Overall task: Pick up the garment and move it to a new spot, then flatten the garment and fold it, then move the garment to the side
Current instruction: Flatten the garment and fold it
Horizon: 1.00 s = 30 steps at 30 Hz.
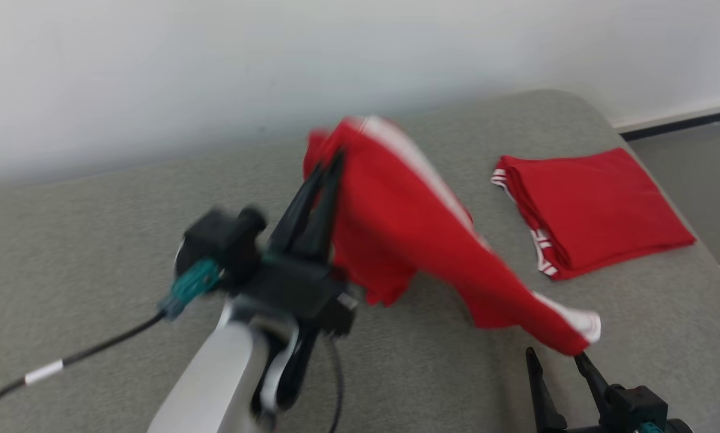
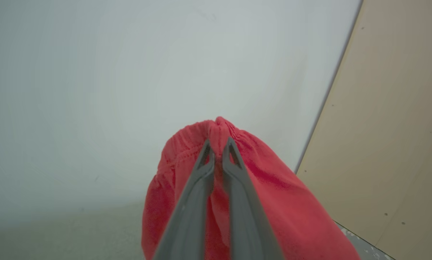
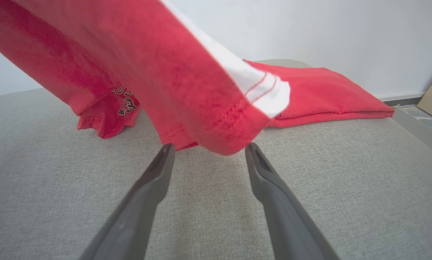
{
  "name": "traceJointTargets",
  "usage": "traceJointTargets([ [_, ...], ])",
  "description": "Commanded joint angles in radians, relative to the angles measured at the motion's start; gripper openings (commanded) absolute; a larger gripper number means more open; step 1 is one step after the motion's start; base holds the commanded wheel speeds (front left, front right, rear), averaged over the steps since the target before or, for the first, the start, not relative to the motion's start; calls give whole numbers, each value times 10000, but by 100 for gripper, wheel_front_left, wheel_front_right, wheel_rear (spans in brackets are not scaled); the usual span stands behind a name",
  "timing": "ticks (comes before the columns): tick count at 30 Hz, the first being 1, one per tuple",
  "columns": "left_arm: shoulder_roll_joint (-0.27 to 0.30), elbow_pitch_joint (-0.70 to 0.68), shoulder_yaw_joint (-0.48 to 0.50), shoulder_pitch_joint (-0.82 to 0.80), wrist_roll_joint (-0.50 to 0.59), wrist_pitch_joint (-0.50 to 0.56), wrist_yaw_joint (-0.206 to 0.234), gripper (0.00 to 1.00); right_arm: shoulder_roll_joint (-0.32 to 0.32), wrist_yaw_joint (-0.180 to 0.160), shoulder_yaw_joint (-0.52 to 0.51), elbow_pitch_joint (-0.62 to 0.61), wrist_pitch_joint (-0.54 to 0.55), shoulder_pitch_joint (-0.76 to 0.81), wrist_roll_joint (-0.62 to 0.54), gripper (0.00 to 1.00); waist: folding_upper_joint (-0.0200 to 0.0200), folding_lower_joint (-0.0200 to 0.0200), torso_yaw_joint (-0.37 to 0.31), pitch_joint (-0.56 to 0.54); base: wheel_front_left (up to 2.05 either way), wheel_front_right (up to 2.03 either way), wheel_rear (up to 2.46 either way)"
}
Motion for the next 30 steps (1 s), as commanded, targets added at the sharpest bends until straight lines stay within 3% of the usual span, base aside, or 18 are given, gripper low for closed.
traceJointTargets([
  [1, 315, 134, 182, 892, -74, 150, 303, 0, 8, -19, -3, -5, -5, 52, -20, 100, -1, 0, 690, -52, 0, 0, 0],
  [7, 847, 963, 311, 3480, -380, 16, 834, 0, 2, -19, -30, -171, 101, -5, -73, 100, -1, 0, 1417, 132, 0, 0, 0],
  [8, 922, 1205, 273, 3815, -353, -35, 889, 9, 12, -19, -4, -197, 123, -13, -112, 100, -1, 0, 1522, 136, 0, 0, 0],
  [9, 907, 1412, 206, 4121, -443, -27, 863, 40, 10, -19, -24, -232, 154, -13, -114, 100, -1, 0, 1639, 145, 0, 0, 0],
  [10, 839, 1597, 155, 4399, -633, 63, 759, 100, 9, -19, -8, -264, 196, -33, -152, 100, -1, 0, 1720, 152, 0, 0, 0],
  [14, 956, 2277, 132, 4965, -734, 221, 874, 100, 9, -19, -25, -420, 302, -70, -188, 100, -1, 0, 2033, 124, 0, 0, 0],
  [20, 1345, 1998, 413, 4808, -742, 191, 975, 100, 7, -19, 41, -460, 379, -73, -155, 100, -1, 0, 2244, 82, 0, 0, 0],
  [23, 1590, 1569, 286, 4364, -566, 390, 758, 100, 6, -19, 91, -396, 342, -95, -111, 100, -1, 0, 2234, 89, 0, 0, 0],
  [30, 2124, 1396, -522, 2972, -235, 2176, 79, 100, 6, -19, 194, -294, 278, -190, -27, 100, -1, 0, 1785, 220, 0, 0, 0],
])
